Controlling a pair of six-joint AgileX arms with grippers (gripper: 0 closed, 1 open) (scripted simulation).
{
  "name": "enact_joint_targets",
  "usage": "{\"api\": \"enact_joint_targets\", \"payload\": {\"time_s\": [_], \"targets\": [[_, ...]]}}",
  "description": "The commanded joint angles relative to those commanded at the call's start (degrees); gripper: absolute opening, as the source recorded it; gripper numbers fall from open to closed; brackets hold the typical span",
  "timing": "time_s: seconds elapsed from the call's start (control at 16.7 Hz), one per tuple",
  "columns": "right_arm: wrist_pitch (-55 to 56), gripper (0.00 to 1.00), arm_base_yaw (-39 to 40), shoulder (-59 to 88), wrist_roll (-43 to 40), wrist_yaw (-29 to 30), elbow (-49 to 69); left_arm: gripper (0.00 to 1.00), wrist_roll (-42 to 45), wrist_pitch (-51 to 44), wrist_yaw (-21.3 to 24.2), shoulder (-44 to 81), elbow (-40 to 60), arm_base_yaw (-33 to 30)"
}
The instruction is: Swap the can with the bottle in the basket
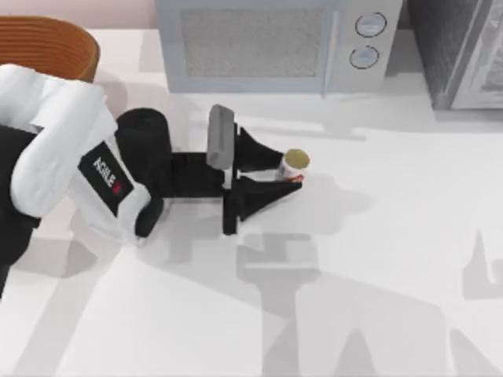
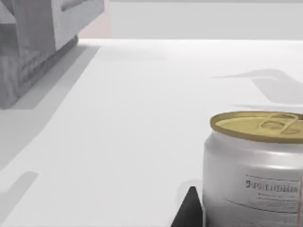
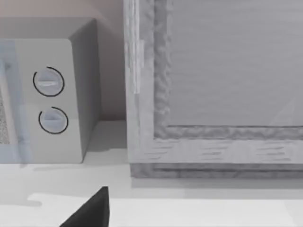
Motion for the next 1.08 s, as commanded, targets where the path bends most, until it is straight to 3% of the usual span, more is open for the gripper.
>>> {"api": "enact_joint_targets", "payload": {"time_s": [0.24,1.02,1.08], "targets": [[0.00,1.00,0.00,0.00,0.00,0.00,0.00,0.00,0.00,0.00,0.00,0.00,0.00,0.00],[0.00,1.00,0.00,0.00,0.00,0.00,0.00,0.98,0.00,0.00,0.00,0.00,0.00,0.00],[0.00,1.00,0.00,0.00,0.00,0.00,0.00,1.00,0.00,0.00,0.00,0.00,0.00,0.00]]}}
